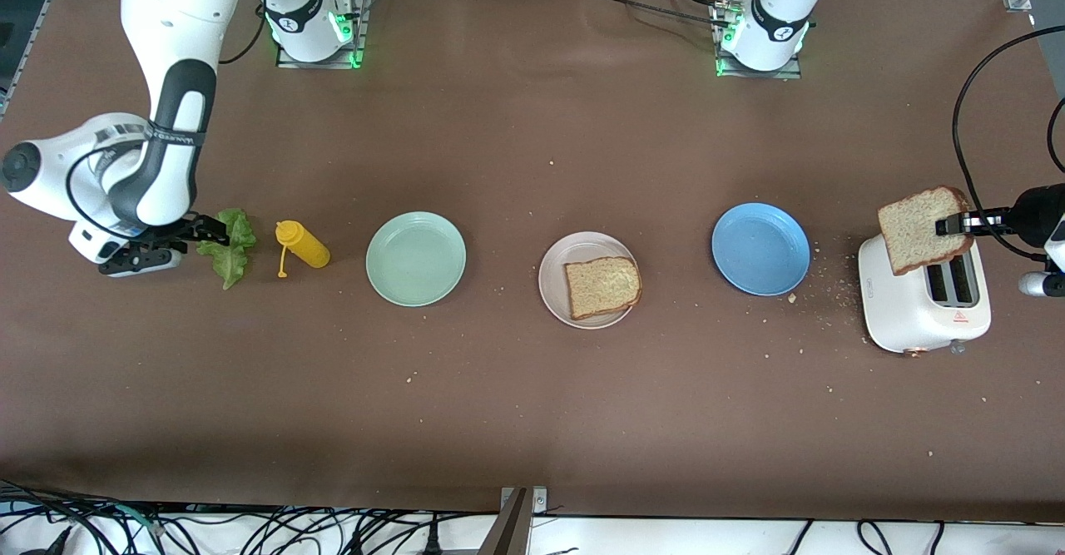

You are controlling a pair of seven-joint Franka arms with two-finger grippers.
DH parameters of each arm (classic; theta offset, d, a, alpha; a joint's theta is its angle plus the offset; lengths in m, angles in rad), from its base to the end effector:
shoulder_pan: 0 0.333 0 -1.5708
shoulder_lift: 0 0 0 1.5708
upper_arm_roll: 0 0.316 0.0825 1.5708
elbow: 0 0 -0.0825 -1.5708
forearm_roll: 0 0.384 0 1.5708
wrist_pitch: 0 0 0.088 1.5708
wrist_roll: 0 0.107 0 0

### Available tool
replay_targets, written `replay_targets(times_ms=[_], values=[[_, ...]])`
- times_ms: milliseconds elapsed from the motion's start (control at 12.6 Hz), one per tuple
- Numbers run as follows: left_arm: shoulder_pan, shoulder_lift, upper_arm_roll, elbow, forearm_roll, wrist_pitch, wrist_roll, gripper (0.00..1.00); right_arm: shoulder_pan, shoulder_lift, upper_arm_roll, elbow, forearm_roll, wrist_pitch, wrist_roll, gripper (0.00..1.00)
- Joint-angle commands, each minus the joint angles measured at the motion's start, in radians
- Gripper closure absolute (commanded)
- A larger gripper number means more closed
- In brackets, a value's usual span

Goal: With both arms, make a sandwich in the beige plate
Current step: 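Reach the right gripper down and grasp the green lettuce leaf, then lift the lettuce leaf with the right gripper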

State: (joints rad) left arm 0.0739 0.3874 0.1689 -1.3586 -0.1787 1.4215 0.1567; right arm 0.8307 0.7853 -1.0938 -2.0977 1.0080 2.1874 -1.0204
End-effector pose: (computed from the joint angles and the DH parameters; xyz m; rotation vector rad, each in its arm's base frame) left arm 0.6273 0.1157 0.4826 2.9328 0.1260 -0.4295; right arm 0.5466 -0.1205 0.2093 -3.0477 -0.2267 0.0115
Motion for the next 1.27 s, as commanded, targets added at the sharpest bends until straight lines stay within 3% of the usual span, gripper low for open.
replay_targets(times_ms=[0,159,239,398,478,637,955,1194], values=[[0.0,0.004,0.006,0.018,-0.036,-0.018,-0.013,1.0,-0.044,-0.003,0.073,0.001,0.05,0.061,-0.001,0.06],[0.0,0.004,0.006,0.018,-0.036,-0.018,-0.013,1.0,-0.048,0.009,0.09,0.001,0.058,0.074,-0.007,0.06],[0.0,0.004,0.006,0.018,-0.041,-0.018,-0.013,1.0,-0.051,0.018,0.094,0.001,0.058,0.072,-0.01,0.13],[0.001,0.004,0.006,0.018,-0.041,-0.018,-0.013,1.0,-0.053,0.037,0.107,0.001,0.058,0.074,-0.024,0.6],[0.001,0.004,0.006,0.018,-0.041,-0.018,-0.013,1.0,-0.053,0.042,0.107,0.002,0.058,0.074,-0.041,0.76],[0.001,0.004,0.006,0.018,-0.041,-0.018,-0.013,1.0,-0.054,0.045,0.107,0.002,0.058,0.075,-0.066,1.0],[0.0,0.004,0.006,0.018,-0.041,-0.018,-0.013,1.0,-0.05,0.037,0.091,0.025,0.049,0.068,-0.063,1.0],[0.001,0.004,0.006,0.018,-0.041,-0.018,-0.013,1.0,0.01,0.034,0.005,0.042,-0.005,0.058,-0.058,1.0]])
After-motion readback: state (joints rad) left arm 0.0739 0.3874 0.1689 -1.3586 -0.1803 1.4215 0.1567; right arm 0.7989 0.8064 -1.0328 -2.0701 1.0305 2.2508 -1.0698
